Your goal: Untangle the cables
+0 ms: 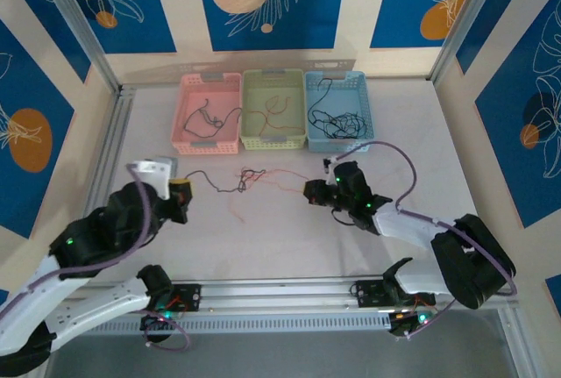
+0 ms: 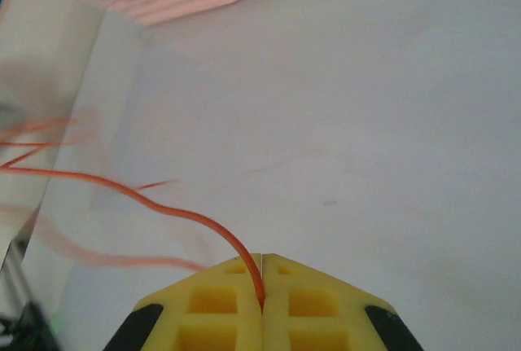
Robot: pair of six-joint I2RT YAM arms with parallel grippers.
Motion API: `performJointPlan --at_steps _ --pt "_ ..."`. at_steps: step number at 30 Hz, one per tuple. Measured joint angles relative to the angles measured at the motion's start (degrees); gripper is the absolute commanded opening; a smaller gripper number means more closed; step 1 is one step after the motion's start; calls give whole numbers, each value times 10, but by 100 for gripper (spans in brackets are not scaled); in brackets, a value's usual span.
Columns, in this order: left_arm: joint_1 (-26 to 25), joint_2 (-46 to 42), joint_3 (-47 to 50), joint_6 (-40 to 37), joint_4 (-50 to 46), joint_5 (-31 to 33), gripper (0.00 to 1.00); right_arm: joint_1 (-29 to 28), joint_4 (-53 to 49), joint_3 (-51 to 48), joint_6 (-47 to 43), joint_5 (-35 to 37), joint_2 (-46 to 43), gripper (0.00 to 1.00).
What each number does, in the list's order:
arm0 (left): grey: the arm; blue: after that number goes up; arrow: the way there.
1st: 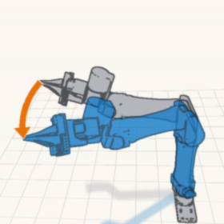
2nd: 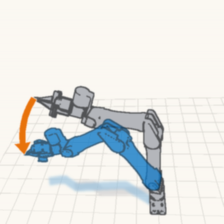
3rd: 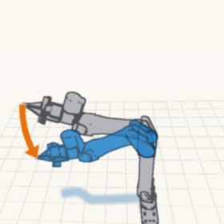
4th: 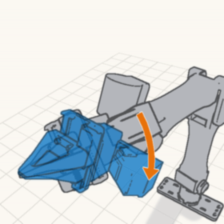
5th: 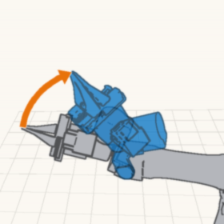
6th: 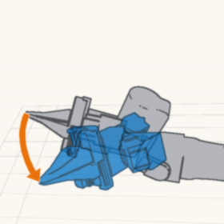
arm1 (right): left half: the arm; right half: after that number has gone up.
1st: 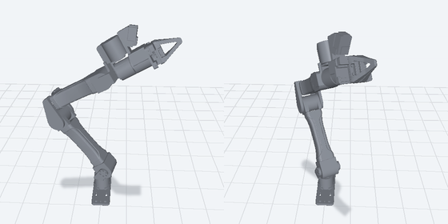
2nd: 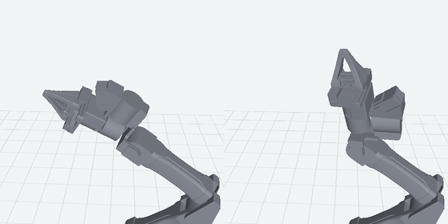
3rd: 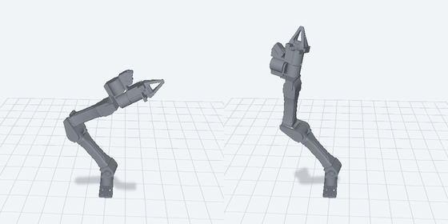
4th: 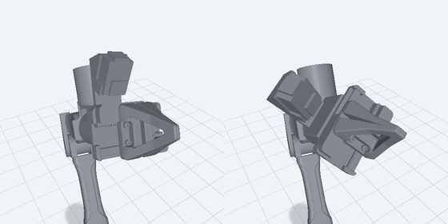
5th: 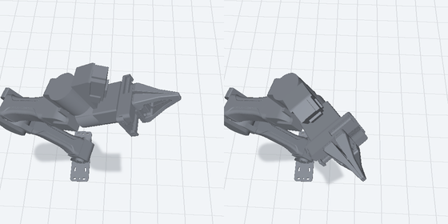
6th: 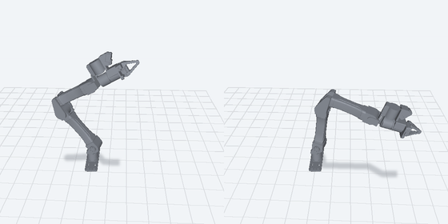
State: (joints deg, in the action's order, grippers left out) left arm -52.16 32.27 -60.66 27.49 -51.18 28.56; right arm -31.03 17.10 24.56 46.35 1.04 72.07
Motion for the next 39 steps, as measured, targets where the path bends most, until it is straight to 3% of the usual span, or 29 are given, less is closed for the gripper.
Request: performJointPlan --at_steps 12,29,35,39 --pt "0 -165 -76 19 -162 150 0 56 -24 -45 120 48 -39 0" --pt "0 -160 -43 24 -190 166 0 68 -48 -45 136 51 -47 0" --pt "0 -161 -43 24 -209 172 0 139 -153 -41 116 78 -160 0" --pt "0 -164 -42 24 -211 176 0 253 -224 -39 95 82 -246 0"
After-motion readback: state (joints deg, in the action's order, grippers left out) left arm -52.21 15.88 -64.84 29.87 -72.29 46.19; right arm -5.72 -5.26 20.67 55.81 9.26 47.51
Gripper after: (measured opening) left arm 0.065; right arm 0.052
